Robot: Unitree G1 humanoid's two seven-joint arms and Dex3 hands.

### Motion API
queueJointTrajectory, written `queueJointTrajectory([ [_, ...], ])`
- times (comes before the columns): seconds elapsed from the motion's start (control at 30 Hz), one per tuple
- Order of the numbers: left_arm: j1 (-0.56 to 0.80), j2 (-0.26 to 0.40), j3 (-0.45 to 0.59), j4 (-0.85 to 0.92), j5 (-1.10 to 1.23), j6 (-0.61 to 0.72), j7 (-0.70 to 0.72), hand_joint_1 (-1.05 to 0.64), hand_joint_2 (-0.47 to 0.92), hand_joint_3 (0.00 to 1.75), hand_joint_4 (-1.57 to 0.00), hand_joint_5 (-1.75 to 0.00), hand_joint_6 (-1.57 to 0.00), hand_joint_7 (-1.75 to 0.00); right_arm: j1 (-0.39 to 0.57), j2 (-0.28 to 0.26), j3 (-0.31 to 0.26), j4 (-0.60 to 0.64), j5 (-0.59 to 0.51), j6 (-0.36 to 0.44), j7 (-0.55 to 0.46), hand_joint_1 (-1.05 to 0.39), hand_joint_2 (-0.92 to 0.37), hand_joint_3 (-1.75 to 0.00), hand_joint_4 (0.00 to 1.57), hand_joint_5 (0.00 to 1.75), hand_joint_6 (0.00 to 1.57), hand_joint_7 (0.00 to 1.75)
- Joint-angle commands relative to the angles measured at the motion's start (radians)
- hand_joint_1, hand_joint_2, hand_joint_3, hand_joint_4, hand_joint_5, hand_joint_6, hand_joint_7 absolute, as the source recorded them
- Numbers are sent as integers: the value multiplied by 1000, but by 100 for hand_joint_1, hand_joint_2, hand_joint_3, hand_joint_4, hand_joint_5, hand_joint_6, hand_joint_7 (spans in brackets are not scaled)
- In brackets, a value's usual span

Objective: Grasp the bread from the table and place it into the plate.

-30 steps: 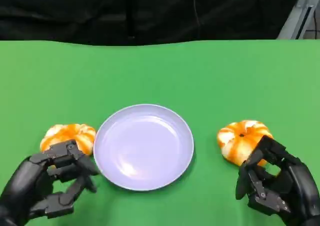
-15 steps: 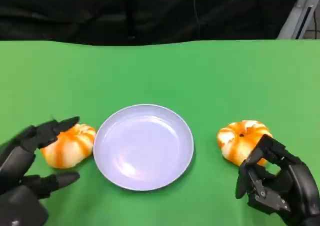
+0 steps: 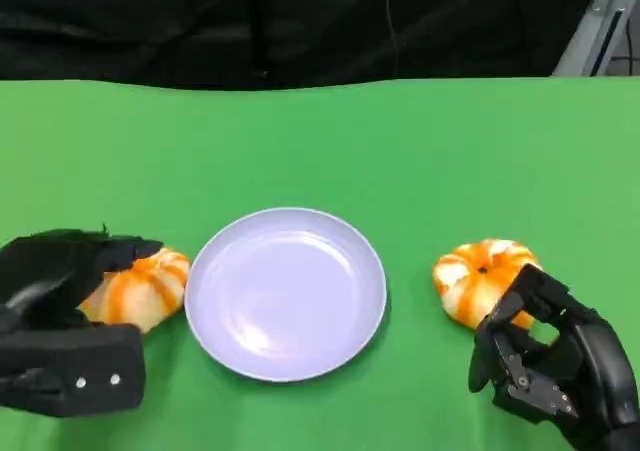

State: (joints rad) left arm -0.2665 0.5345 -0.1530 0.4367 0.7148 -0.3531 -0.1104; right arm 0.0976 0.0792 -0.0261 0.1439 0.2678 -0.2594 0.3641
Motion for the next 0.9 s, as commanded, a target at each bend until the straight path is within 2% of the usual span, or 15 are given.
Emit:
queueJointTrajectory([
  [0.03, -87, 12, -61, 148, 9, -24, 54, -81, 92, 1, -38, -5, -48, -1, 4, -5, -2, -16, 1, 3, -18, -13, -62, -107, 84, 175, 61, 175],
  [0.47, -224, -17, -197, 450, 3, -65, 161, -81, 92, 4, -39, -2, -47, 0, 4, -6, -4, -12, 8, -6, -12, -12, -63, -106, 84, 175, 61, 175],
  [0.7, -274, -41, -270, 574, 31, -57, 243, -82, 92, 12, -38, -1, -46, -1, 9, -10, -2, -22, 3, -1, -14, -12, -60, -111, 84, 175, 61, 175],
  [0.8, -278, -53, -307, 610, 63, -53, 344, -66, 92, 10, -41, -2, -51, -2, 12, -8, -1, -26, -1, -2, -20, -13, -60, -110, 84, 175, 61, 175],
  [0.87, -273, -61, -324, 618, 79, -48, 419, -36, 92, 10, -58, -6, -65, -5, 10, -6, -2, -22, 4, -7, -16, -13, -61, -110, 84, 175, 61, 175],
  [0.9, -270, -64, -324, 620, 76, -51, 444, -26, 92, 15, -71, -8, -75, -6, 8, -6, -3, -17, 5, -11, -12, -13, -61, -110, 84, 175, 61, 175],
])
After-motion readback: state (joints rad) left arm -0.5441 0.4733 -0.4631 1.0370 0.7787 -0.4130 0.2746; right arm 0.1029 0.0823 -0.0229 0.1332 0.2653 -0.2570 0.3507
